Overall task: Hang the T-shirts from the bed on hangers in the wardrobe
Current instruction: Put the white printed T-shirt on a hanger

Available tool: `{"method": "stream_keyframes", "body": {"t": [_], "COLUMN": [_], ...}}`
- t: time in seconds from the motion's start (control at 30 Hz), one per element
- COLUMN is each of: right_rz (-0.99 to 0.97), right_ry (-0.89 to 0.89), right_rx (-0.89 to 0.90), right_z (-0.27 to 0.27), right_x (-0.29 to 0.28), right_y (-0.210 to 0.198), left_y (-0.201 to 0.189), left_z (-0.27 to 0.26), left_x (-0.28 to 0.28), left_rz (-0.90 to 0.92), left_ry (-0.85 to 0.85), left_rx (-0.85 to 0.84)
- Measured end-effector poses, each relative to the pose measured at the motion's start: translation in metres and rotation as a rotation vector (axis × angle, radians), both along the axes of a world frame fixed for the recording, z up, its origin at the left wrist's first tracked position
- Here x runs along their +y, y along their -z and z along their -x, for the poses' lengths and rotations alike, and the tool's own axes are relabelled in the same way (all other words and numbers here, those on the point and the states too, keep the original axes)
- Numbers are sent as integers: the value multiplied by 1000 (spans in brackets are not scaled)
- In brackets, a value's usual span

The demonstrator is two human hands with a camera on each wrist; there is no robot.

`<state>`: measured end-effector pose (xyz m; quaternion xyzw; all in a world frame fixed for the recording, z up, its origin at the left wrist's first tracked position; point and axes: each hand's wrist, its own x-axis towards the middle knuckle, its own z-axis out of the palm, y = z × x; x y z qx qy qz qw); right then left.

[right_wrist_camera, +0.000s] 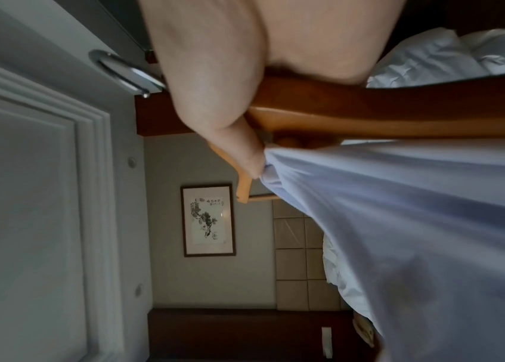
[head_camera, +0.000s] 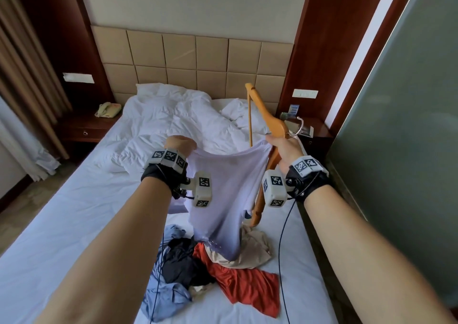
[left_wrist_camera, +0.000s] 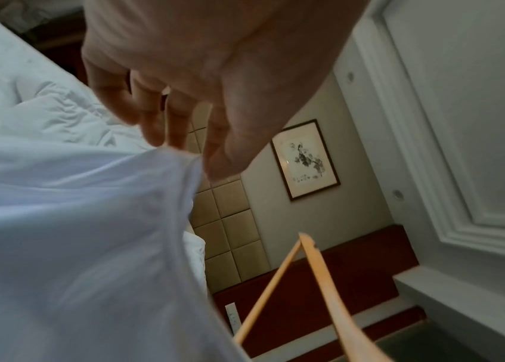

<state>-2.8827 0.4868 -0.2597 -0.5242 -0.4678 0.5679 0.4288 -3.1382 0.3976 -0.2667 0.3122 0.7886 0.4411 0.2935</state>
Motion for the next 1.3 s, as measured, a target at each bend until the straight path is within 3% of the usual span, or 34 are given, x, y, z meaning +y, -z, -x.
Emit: {"method": "stream_keyframes", "body": {"t": [0.1, 0.2, 0.27, 0.33, 0.47, 0.73, 0.9, 1.2, 1.3], "right_rz": [13, -3, -24, -63, -202, -315, -378, -296, -301], "right_ry": [-142, -269, -339, -399, -452, -395, -340, -391, -372], "right_rx": [-16, -67, -84, -63, -98, -147, -177, -200, -211], "right_z": [-9, -18, -25, -35, -60, -94, -107, -104, -99], "right_x": [4, 0, -4, -8, -8, -11, -16, -30, -32], "right_y": [-5, -13, -18, -24, -32, -39, -36, -31, -36], "left_y": [-9, -24, -33, -39, -41, -53, -58, -74, -77], "left_z": [-37, -80, -107, -131, -163, -199, -208, -204, -199], "left_x": [4, 8, 11, 15, 22, 19, 12, -1, -7], "left_rz": [-30, -116, -88, -64, -83, -92, -207, -257, -263], "left_ry": [130, 389, 574, 654, 621, 543, 326, 324, 308], "left_rx": [75, -22, -32, 20, 72, 239, 93, -19, 48]}}
